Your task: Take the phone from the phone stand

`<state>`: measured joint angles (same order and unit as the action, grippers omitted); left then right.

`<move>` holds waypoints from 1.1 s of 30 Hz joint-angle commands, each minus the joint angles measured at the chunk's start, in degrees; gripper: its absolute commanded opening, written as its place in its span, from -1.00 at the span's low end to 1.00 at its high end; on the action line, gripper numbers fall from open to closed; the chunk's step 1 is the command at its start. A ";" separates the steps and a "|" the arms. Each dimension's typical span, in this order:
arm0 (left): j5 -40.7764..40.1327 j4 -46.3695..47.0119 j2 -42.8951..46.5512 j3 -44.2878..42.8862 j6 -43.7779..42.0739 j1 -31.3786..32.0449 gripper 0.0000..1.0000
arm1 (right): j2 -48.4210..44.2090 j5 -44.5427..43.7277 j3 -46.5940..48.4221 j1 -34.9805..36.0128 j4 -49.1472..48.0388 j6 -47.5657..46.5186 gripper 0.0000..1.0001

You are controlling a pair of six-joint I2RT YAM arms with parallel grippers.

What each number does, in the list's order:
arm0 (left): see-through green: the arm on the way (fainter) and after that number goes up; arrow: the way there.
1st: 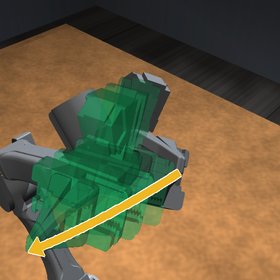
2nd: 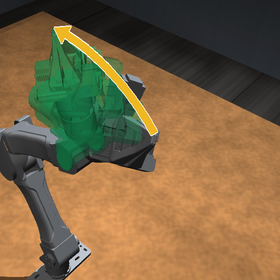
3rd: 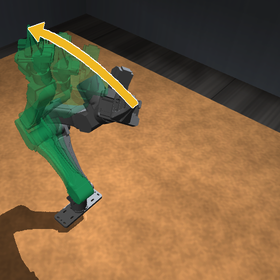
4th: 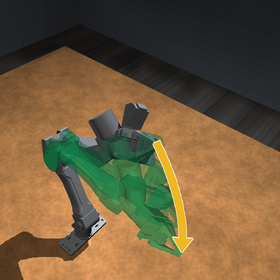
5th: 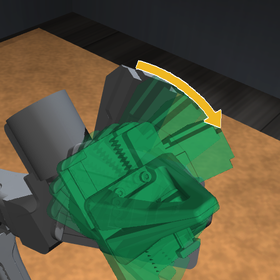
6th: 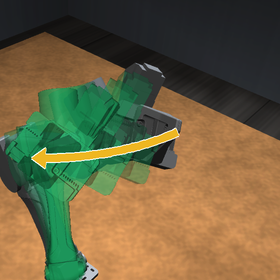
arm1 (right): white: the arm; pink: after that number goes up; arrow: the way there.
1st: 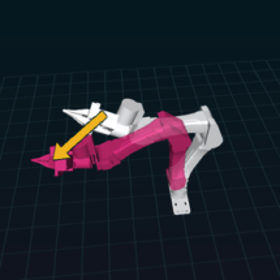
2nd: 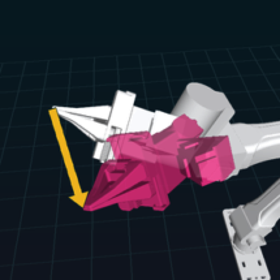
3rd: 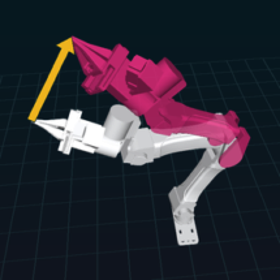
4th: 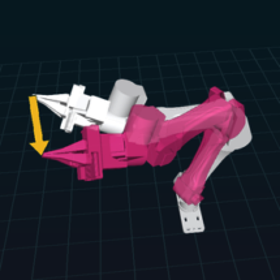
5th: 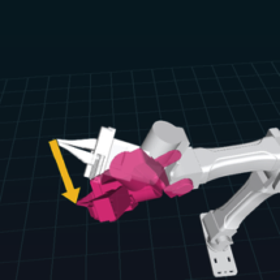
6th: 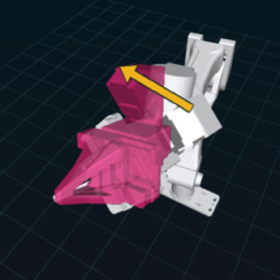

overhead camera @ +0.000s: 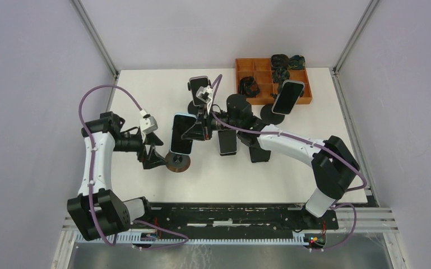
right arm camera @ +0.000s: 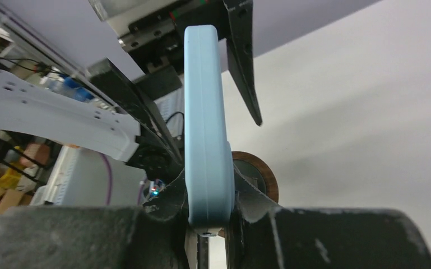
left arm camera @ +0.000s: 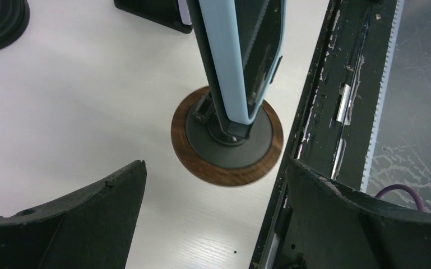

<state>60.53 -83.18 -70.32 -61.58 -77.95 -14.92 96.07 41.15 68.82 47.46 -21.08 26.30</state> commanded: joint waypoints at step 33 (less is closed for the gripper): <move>15.84 -0.84 5.05 -1.74 -8.30 0.88 0.42 | -0.53 10.84 1.03 4.07 -36.03 25.57 -1.00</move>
<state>72.82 -86.70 -64.31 -60.40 -84.33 -14.37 97.49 47.86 66.92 48.71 -49.15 48.10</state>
